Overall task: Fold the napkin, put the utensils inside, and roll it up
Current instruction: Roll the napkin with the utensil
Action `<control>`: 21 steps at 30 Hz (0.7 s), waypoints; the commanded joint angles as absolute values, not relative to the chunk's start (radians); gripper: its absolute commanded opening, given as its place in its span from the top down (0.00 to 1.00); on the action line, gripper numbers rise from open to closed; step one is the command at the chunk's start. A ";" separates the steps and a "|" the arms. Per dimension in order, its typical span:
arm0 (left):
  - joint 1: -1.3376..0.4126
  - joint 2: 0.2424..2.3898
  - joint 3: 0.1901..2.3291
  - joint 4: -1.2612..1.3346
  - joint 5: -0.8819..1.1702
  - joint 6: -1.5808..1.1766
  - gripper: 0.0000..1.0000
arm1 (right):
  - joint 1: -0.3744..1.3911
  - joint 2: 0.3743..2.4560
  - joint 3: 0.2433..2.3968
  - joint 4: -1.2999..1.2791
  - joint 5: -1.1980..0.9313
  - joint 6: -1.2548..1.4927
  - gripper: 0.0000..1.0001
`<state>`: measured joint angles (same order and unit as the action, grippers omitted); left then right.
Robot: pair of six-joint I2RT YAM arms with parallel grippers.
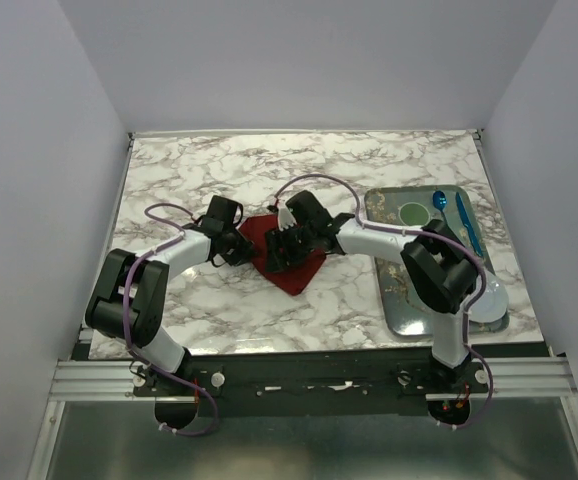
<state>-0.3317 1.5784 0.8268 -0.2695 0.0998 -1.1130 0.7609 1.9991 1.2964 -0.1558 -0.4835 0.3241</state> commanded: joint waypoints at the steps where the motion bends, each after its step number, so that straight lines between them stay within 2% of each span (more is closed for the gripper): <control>1: -0.336 1.585 0.871 -0.399 0.060 -1.123 1.00 | 0.867 1.907 1.327 -0.259 -0.128 0.164 0.27; 7: -0.336 1.591 0.906 -0.465 0.067 -1.131 1.00 | 0.992 1.916 1.353 -0.261 0.174 0.052 0.21; 10: -0.336 1.608 0.928 -0.492 0.077 -1.127 1.00 | 1.038 1.936 1.361 -0.258 0.248 0.019 0.21; 15: -0.336 1.634 0.942 -0.508 0.094 -1.124 1.00 | 1.084 1.971 1.364 -0.241 0.301 0.008 0.21; 21: -0.336 1.646 0.946 -0.512 0.098 -1.121 1.00 | 1.095 2.011 1.365 -0.229 0.298 0.012 0.28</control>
